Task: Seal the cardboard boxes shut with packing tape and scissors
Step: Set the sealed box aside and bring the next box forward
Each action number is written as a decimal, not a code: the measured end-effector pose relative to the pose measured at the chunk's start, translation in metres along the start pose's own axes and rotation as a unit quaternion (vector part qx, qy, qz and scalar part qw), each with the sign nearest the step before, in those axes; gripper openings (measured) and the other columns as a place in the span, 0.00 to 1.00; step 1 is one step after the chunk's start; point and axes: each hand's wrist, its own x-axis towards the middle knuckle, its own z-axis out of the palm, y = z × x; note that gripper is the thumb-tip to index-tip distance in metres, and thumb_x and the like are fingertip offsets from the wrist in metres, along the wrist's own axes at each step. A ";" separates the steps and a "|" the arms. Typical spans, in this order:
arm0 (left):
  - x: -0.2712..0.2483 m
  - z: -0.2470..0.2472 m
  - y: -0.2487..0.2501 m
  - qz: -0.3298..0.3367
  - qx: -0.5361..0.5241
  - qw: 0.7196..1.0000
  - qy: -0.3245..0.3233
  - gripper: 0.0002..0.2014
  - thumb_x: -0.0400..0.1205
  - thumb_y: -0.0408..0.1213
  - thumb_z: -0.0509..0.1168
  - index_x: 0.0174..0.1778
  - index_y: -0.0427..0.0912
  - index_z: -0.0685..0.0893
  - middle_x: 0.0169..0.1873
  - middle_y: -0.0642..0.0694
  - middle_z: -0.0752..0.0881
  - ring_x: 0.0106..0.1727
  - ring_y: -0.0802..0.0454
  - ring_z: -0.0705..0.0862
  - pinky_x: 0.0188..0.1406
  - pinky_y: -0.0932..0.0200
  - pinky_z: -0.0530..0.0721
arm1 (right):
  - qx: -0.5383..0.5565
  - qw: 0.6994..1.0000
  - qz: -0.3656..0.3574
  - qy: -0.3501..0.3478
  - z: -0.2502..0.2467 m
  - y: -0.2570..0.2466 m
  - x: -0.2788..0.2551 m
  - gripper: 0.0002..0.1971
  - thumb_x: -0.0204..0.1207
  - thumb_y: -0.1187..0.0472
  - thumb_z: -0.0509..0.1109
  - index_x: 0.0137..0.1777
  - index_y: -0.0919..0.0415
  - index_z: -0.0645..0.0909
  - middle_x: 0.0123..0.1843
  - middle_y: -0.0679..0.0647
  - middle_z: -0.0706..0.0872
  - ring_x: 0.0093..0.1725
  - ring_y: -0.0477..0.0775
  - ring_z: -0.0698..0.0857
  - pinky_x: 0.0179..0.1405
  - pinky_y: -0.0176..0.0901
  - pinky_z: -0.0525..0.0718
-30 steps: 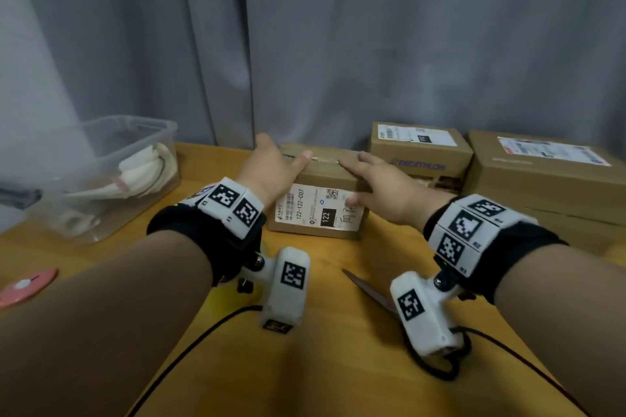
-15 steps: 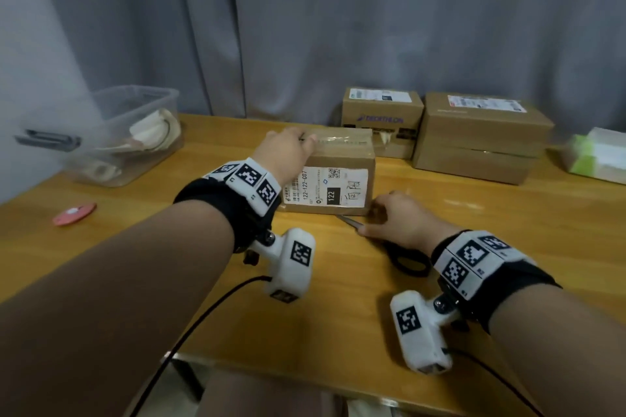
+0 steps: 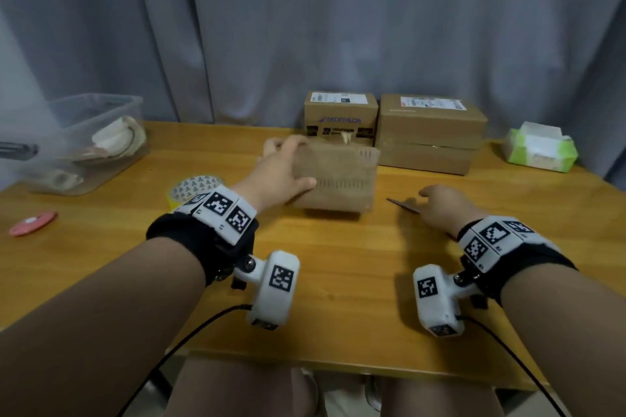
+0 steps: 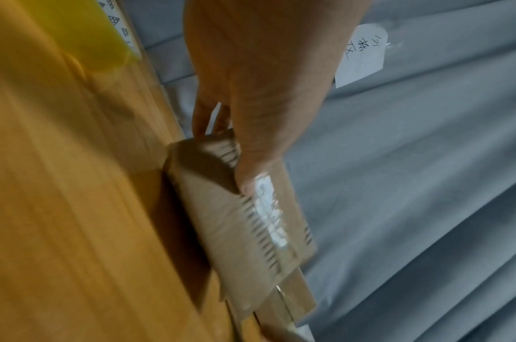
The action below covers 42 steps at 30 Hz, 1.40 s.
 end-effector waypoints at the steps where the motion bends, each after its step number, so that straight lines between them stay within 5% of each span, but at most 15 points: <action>1: -0.003 0.001 -0.002 0.010 0.011 1.000 -0.003 0.25 0.78 0.48 0.69 0.70 0.50 0.70 0.68 0.42 0.66 0.67 0.44 0.73 0.71 0.52 0.71 | 0.048 0.999 -0.006 0.006 -0.002 -0.001 -0.002 0.21 0.84 0.60 0.60 0.76 0.60 0.71 0.71 0.59 0.79 0.66 0.61 0.79 0.58 0.48 0.80; 5: -0.008 0.006 -0.004 0.045 0.015 0.998 0.036 0.14 0.82 0.51 0.62 0.54 0.46 0.75 0.56 0.46 0.78 0.54 0.50 0.77 0.49 0.57 0.75 | 0.264 0.955 -0.128 0.054 -0.008 -0.029 -0.028 0.22 0.87 0.54 0.57 0.78 0.60 0.68 0.74 0.58 0.76 0.73 0.58 0.75 0.69 0.50 0.75; 9: -0.005 0.006 -0.004 0.040 -0.026 0.998 0.030 0.11 0.82 0.46 0.64 0.55 0.45 0.76 0.58 0.44 0.78 0.59 0.49 0.77 0.57 0.56 0.76 | 0.261 0.936 -0.226 0.070 -0.019 -0.052 -0.041 0.19 0.88 0.55 0.55 0.75 0.58 0.73 0.76 0.54 0.74 0.76 0.54 0.70 0.74 0.46 0.68; 13: -0.010 0.006 -0.009 0.052 -0.007 0.998 0.016 0.16 0.87 0.43 0.56 0.69 0.44 0.77 0.65 0.45 0.77 0.65 0.50 0.75 0.63 0.60 0.71 | 0.216 0.946 -0.233 0.054 -0.027 -0.052 -0.037 0.16 0.86 0.58 0.59 0.69 0.57 0.81 0.70 0.53 0.81 0.71 0.53 0.75 0.67 0.43 0.73; 16: -0.007 0.005 -0.011 0.054 -0.010 0.998 0.025 0.16 0.88 0.38 0.53 0.70 0.44 0.77 0.68 0.46 0.79 0.69 0.50 0.75 0.66 0.60 0.69 | 0.119 0.960 -0.241 0.078 -0.035 -0.052 -0.033 0.12 0.84 0.58 0.63 0.62 0.57 0.83 0.61 0.53 0.81 0.62 0.54 0.79 0.58 0.42 0.74; 20: -0.003 0.003 -0.004 0.023 -0.035 0.999 0.007 0.16 0.88 0.34 0.51 0.69 0.44 0.78 0.67 0.46 0.80 0.66 0.48 0.77 0.60 0.62 0.73 | 0.031 0.975 -0.220 0.017 -0.049 -0.064 -0.033 0.09 0.84 0.56 0.63 0.60 0.55 0.79 0.58 0.53 0.72 0.57 0.53 0.77 0.65 0.46 0.73; 25: -0.002 0.003 0.000 0.015 -0.013 1.000 -0.009 0.18 0.87 0.31 0.49 0.68 0.47 0.78 0.63 0.43 0.83 0.59 0.43 0.82 0.63 0.47 0.80 | -0.050 0.976 -0.209 -0.038 -0.059 -0.081 -0.035 0.10 0.85 0.54 0.61 0.54 0.58 0.81 0.58 0.57 0.77 0.52 0.55 0.78 0.54 0.46 0.76; 29: 0.001 0.003 0.008 0.030 0.080 0.996 0.019 0.21 0.84 0.26 0.52 0.67 0.51 0.79 0.65 0.46 0.80 0.62 0.46 0.75 0.66 0.52 0.73 | -0.024 0.978 -0.199 -0.052 -0.052 -0.082 -0.036 0.11 0.85 0.54 0.60 0.47 0.59 0.79 0.52 0.57 0.82 0.48 0.56 0.80 0.46 0.45 0.76; 32: -0.004 0.007 0.026 0.094 0.130 0.986 0.037 0.13 0.85 0.43 0.57 0.62 0.54 0.82 0.60 0.51 0.76 0.59 0.52 0.68 0.65 0.51 0.68 | -0.019 0.979 -0.198 -0.050 -0.050 -0.081 -0.038 0.15 0.86 0.53 0.58 0.38 0.56 0.74 0.45 0.55 0.77 0.45 0.55 0.77 0.43 0.45 0.72; 37: -0.007 0.015 0.035 0.129 0.150 0.979 -0.056 0.25 0.76 0.66 0.60 0.67 0.62 0.78 0.62 0.48 0.78 0.68 0.46 0.72 0.70 0.45 0.70 | 0.028 0.980 -0.191 -0.054 -0.048 -0.081 -0.044 0.17 0.87 0.55 0.57 0.34 0.53 0.70 0.37 0.50 0.74 0.45 0.55 0.76 0.33 0.40 0.69; 42: -0.006 0.008 0.032 0.196 -0.010 0.971 -0.139 0.18 0.78 0.51 0.68 0.62 0.51 0.84 0.56 0.53 0.83 0.60 0.54 0.78 0.66 0.50 0.76 | 0.203 0.954 -0.211 -0.069 -0.047 -0.072 -0.052 0.10 0.85 0.56 0.61 0.47 0.59 0.81 0.47 0.57 0.85 0.48 0.53 0.81 0.50 0.49 0.80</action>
